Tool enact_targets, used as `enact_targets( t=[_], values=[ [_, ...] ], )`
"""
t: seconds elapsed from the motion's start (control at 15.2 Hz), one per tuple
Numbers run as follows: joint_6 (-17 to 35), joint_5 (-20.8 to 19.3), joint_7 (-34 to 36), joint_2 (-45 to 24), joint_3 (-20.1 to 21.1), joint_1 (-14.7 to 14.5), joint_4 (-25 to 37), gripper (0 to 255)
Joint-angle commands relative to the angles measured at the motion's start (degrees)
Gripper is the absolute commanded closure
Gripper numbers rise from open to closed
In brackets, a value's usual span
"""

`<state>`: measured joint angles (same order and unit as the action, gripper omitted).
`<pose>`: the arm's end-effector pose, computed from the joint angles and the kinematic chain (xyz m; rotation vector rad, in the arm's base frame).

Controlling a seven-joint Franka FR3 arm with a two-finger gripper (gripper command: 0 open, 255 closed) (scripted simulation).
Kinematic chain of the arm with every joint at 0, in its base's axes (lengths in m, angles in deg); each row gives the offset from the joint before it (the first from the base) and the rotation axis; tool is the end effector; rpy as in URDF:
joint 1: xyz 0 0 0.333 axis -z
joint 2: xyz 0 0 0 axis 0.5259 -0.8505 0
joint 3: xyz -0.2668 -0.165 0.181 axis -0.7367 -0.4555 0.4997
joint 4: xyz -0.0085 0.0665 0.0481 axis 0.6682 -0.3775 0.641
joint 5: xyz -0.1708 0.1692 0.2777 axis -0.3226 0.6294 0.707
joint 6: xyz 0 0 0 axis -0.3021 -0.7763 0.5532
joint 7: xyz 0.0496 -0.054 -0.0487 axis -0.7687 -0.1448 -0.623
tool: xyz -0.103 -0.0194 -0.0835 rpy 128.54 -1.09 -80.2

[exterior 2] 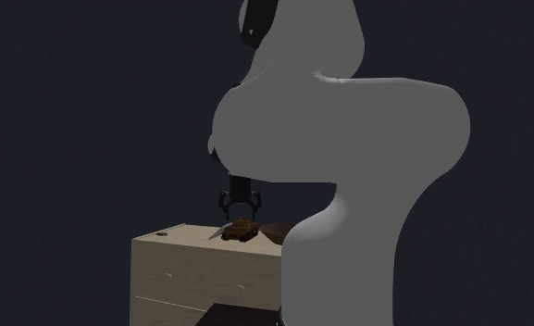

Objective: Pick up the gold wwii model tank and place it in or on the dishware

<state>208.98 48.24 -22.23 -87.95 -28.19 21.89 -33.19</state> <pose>0.5833 0.2946 0.3130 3.1172 0.3650 0.1286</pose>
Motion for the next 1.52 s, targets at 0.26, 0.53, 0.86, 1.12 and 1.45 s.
enact_targets(
  t=[0.26, 0.53, 0.86, 1.12, 1.45],
  values=[
    [0.03, -0.01, 0.01, -0.02, -0.01, -0.01, 0.00, 255],
    [0.04, -0.01, 0.01, 0.00, 0.00, 0.00, -0.03, 255],
    [0.04, -0.02, 0.01, -0.03, -0.01, -0.01, 0.00, 255],
    [-2.24, 0.96, -0.67, 1.83, 0.59, 0.40, 0.52, 255],
    [-5.20, 2.14, -1.50, 3.96, 1.24, 0.83, 1.47, 255]
  ],
)
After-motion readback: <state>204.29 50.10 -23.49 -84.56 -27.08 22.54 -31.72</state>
